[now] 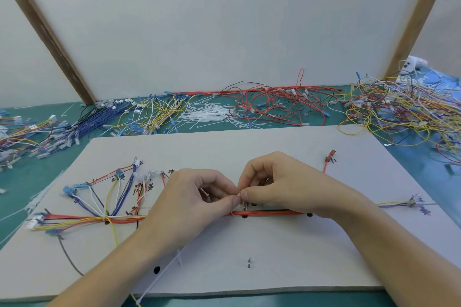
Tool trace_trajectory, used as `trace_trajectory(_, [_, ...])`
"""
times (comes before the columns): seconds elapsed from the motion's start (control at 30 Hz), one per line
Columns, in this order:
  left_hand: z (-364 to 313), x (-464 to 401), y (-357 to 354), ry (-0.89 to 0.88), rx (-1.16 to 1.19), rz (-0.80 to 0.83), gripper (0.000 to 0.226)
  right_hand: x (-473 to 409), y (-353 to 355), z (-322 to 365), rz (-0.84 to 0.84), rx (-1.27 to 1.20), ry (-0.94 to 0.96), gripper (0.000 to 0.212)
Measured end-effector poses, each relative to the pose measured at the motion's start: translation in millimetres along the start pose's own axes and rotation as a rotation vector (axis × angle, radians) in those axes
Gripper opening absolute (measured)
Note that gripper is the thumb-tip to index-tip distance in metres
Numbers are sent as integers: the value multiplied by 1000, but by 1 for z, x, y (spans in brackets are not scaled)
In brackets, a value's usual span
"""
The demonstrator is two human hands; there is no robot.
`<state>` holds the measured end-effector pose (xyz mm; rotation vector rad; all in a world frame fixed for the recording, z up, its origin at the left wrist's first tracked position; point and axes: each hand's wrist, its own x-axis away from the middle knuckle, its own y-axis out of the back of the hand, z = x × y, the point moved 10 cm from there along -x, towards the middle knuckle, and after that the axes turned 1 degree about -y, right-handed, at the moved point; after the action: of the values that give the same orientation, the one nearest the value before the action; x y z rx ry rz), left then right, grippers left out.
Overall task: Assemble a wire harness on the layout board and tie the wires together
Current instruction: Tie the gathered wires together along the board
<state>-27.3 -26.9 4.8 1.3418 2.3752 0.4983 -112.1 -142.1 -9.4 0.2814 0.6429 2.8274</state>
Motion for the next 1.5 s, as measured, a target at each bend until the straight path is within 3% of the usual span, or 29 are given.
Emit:
trace_trajectory(0.43, [3, -1, -2, -22, -73, 21, 18, 0, 1, 0, 22, -65, -1, 1])
trace_trajectory(1.5, [9, -3, -2, -5, 28, 25, 8, 0, 4, 1, -30, 37, -6, 4])
